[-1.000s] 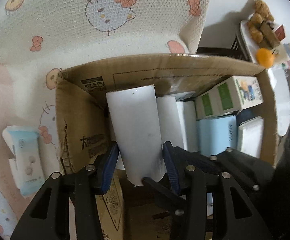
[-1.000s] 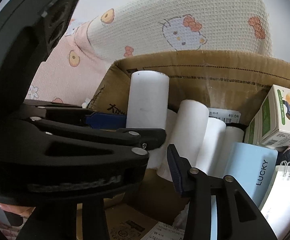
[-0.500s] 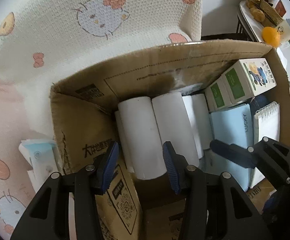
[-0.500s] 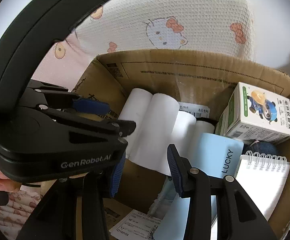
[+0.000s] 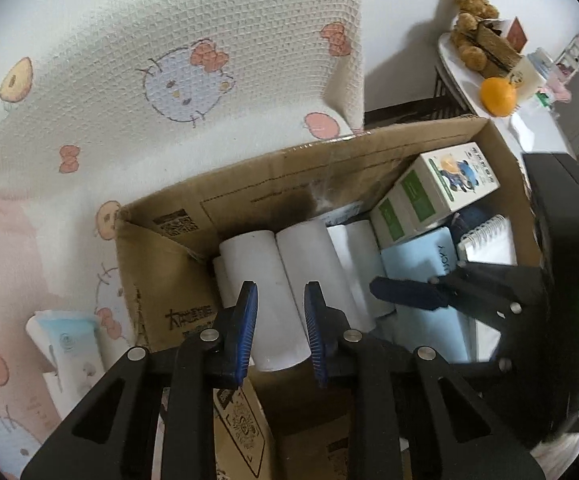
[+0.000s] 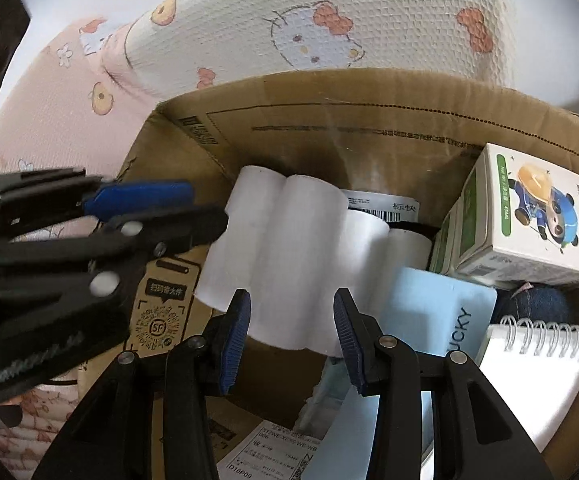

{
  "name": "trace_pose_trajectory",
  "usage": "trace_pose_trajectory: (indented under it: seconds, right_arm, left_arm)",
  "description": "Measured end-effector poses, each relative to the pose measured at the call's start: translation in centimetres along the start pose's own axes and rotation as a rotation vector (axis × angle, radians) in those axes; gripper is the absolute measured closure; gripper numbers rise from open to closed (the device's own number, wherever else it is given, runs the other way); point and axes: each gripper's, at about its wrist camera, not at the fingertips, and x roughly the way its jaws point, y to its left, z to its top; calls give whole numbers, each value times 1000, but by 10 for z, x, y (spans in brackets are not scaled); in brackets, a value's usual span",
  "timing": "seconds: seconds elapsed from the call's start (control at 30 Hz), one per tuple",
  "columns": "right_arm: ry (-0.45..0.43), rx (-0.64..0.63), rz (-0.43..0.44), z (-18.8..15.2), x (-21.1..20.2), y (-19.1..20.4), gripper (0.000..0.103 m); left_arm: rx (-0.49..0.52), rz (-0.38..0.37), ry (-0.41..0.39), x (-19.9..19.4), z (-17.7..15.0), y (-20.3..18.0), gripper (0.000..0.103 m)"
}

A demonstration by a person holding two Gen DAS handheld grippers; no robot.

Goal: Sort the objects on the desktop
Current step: 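Lower the roll into the box beside the other rolls and open the left gripper, then raise the open left tool away from the box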

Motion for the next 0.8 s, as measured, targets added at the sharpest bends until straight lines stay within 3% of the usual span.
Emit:
trace_pose_trajectory:
  seconds: [0.23, 0.33, 0.37, 0.43, 0.53, 0.8]
  right_arm:
    - [5, 32, 13, 4, 8, -6, 64]
    - [-11, 45, 4, 2, 3, -5, 64]
    - [-30, 49, 15, 1, -2, -5, 64]
    - [-65, 51, 33, -3, -13, -1, 64]
    - [-158, 32, 2, -15, -37, 12, 64]
    - [-294, -79, -116, -28, -55, 59, 63]
  left_arm:
    - [-27, -57, -47, -5, -13, 13, 76]
    - [-56, -73, -136, -19, -24, 19, 76]
    - [-68, -77, -187, -28, -31, 22, 72]
    - [-57, -109, -279, -41, -41, 26, 54]
    - [-77, -141, -408, -57, -60, 36, 50]
    - [-49, -83, -403, -46, -77, 40, 50]
